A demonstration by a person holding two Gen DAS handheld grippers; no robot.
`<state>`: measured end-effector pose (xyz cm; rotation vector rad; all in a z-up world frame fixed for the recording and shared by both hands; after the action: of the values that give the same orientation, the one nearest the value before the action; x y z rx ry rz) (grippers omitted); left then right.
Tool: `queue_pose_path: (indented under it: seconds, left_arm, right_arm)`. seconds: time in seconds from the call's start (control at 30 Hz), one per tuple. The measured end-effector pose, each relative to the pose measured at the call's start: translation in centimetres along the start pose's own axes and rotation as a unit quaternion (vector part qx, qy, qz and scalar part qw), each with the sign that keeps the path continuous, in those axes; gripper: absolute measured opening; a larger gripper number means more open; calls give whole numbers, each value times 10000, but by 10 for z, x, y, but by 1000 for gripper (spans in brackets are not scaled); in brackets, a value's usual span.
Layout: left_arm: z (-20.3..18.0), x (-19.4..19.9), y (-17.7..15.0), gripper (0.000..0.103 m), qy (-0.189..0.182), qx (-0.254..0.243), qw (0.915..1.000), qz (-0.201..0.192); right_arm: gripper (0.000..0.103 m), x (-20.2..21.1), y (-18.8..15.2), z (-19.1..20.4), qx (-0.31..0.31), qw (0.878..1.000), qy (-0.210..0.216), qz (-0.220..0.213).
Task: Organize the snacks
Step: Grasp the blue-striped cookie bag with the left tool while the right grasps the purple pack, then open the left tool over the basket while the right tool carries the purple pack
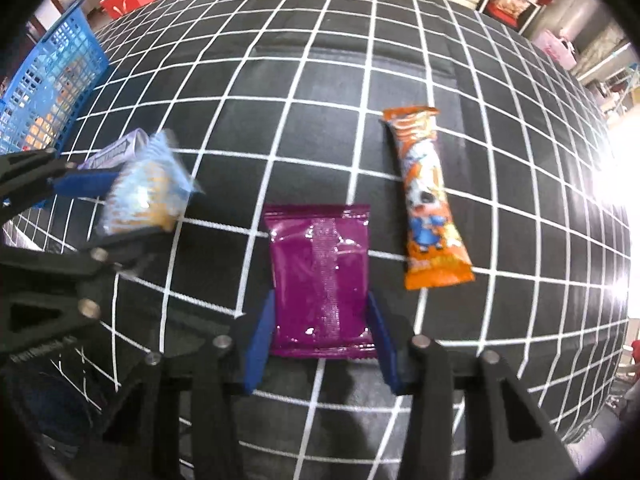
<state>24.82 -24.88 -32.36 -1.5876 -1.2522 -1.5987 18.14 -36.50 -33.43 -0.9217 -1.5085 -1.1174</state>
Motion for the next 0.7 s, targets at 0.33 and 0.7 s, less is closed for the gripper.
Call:
queue_pose_path:
  seconds: [0.33,0.7]
  left_arm:
    - [17,96,-10,51,-18,146,9966,-808]
    - [104,208,-44,51,472,636,9858,-1484]
  right_arm:
    - [51,80,25,16,-492,9945,762,-517]
    - [51,155,68,100,-196,9820,1569,-1029]
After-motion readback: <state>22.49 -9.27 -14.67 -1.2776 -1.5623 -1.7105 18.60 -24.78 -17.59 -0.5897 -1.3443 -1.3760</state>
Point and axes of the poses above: each gripper's, at about its wrist camera, not at the fingertips, and x roughly against the way its jaws point, z to its left, y to its top, the point moved 8 cm from there along -x, roughly the way its jaws point, and after that the axes turned 5 degrees about -y, right-handed, at the moved point
